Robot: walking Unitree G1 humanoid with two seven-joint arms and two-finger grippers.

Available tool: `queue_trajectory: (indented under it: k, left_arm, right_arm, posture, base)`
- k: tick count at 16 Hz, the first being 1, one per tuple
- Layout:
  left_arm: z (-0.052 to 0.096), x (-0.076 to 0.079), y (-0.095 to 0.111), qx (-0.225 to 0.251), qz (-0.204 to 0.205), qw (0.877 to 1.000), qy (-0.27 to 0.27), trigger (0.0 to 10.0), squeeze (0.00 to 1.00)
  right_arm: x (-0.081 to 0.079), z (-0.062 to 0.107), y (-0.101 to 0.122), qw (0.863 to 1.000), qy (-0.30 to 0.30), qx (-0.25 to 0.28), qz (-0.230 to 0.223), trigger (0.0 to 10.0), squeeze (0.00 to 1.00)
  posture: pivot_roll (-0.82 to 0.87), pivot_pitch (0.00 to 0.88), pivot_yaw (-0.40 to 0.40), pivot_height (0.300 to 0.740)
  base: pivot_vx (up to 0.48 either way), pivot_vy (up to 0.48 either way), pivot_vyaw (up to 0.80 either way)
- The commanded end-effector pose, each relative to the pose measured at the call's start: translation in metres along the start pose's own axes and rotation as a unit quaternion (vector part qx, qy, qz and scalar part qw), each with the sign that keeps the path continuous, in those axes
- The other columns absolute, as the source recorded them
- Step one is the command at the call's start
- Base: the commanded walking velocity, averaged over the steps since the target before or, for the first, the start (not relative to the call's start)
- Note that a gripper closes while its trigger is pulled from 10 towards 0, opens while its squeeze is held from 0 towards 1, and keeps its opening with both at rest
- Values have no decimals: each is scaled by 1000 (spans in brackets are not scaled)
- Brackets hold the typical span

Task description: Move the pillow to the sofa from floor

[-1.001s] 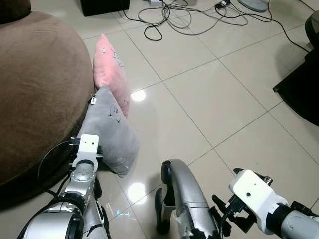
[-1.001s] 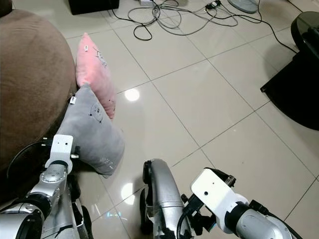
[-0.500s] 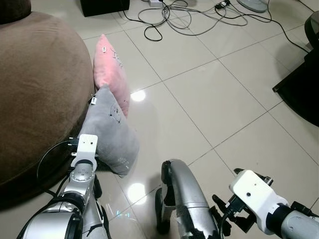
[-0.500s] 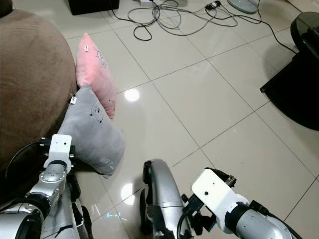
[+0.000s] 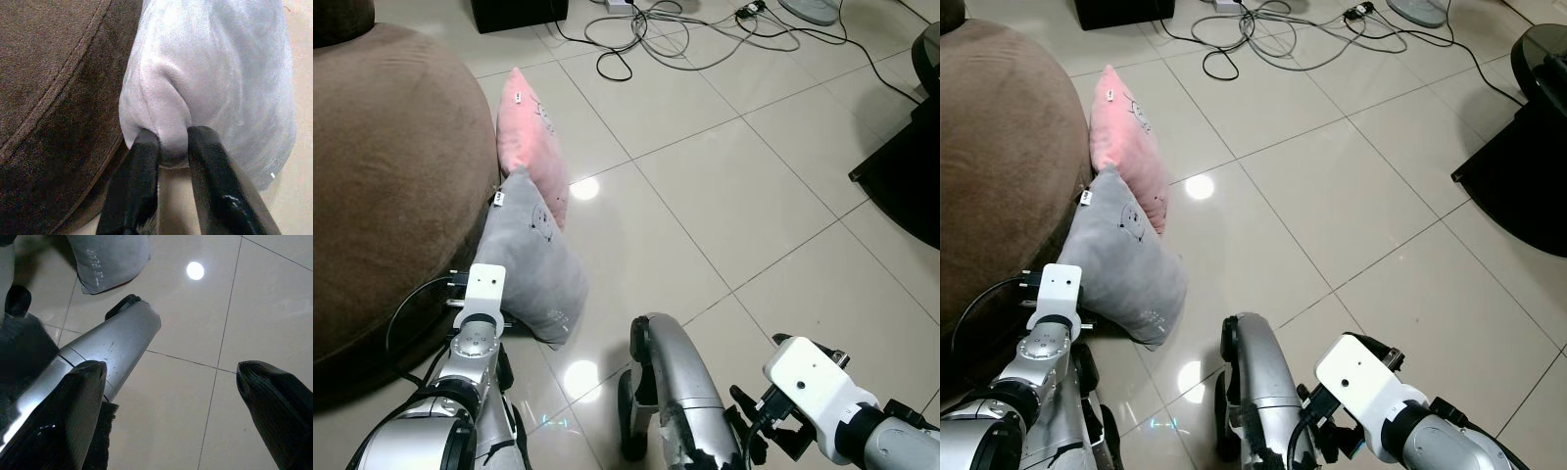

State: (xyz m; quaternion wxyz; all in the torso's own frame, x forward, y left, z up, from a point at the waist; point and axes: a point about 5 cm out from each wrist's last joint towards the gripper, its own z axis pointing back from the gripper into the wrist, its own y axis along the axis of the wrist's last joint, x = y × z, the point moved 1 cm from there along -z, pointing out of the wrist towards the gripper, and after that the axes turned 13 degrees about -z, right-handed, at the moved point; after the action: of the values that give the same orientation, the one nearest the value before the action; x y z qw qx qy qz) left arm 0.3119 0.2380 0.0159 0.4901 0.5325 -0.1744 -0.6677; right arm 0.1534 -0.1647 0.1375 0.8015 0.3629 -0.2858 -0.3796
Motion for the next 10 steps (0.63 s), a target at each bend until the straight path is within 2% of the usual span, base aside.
queue_trajectory:
  k: [1, 8, 10]
  left_arm:
    - [3, 9, -5, -6, 2, 1000, -16, 0, 0]
    - [4, 13, -4, -3, -2, 1000, -22, 0, 0]
    - [4, 18, 1, 8, 21, 999, -32, 0, 0]
  right_arm:
    - [-3, 2, -2, 1000, 4, -4, -5, 10000, 0]
    - [-2, -5, -5, 1000, 1, -6, -7, 10000, 0]
    - [1, -12, -7, 1000, -5, -1, -7, 10000, 0]
  posture:
    - [-345, 228, -185, 557]
    - [-338, 194, -167, 557]
    - [-312, 165, -144, 557]
  base:
    - [0, 0, 0]
    - [0, 0, 0]
    - [0, 0, 0]
